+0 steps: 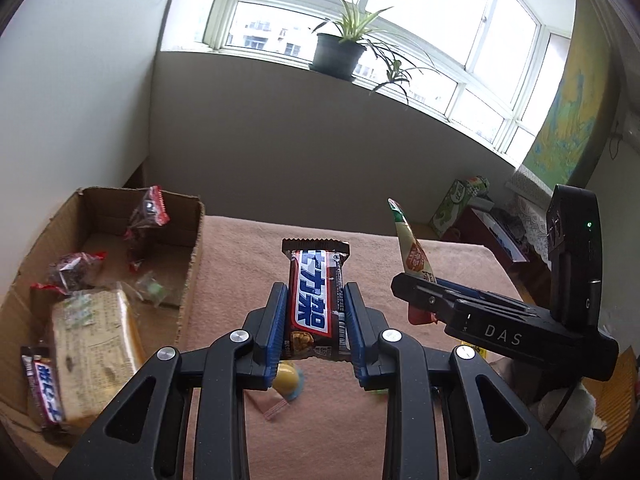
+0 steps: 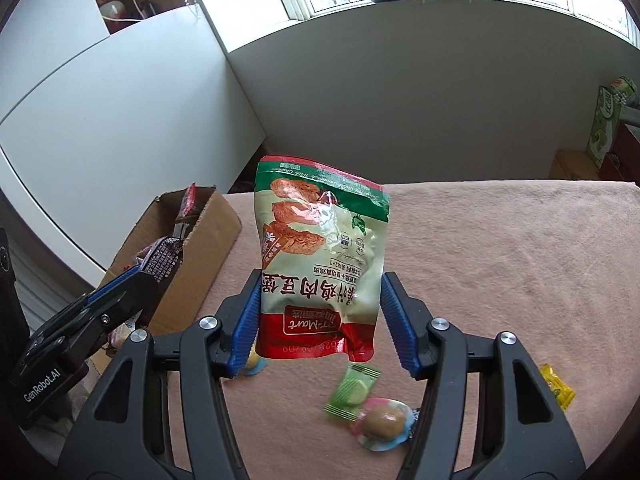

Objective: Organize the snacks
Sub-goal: 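Carry the Snickers bar and jerky pouch into the box and open both grippers, then grasp the green candy with the left gripper while the right gripper grasps the yellow packet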

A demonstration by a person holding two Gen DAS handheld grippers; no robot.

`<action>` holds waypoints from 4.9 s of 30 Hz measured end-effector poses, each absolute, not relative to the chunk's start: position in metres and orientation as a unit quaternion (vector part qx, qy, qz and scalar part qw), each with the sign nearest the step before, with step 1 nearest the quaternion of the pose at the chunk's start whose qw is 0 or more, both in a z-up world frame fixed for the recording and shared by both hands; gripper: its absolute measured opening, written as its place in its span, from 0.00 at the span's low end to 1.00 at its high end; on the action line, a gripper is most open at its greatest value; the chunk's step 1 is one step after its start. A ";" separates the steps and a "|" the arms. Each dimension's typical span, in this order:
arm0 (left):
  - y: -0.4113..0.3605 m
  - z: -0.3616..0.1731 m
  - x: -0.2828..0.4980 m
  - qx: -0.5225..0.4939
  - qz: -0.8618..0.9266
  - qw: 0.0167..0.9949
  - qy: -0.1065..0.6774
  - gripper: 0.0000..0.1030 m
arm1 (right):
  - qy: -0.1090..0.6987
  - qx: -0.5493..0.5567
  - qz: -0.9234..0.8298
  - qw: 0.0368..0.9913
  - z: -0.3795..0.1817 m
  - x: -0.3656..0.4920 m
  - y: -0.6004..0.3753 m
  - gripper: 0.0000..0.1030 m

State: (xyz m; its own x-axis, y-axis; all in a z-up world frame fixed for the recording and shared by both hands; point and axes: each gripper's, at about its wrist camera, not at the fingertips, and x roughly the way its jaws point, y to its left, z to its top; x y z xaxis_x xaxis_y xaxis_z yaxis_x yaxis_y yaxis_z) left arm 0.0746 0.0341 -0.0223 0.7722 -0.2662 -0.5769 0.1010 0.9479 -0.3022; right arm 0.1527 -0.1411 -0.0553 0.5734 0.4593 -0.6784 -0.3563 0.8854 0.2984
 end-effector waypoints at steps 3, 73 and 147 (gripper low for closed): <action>0.050 -0.018 0.068 -0.136 -0.086 0.936 0.313 0.26 | 0.391 0.061 0.246 0.885 -0.046 0.149 -0.124 0.58; -0.025 -0.060 0.051 -0.025 -0.109 0.924 0.364 0.46 | 0.413 0.028 0.114 0.903 -0.075 0.117 -0.269 0.87; -0.072 -0.094 0.076 0.017 -0.143 0.893 0.427 0.06 | 0.430 -0.023 0.107 0.896 -0.102 0.115 -0.282 0.23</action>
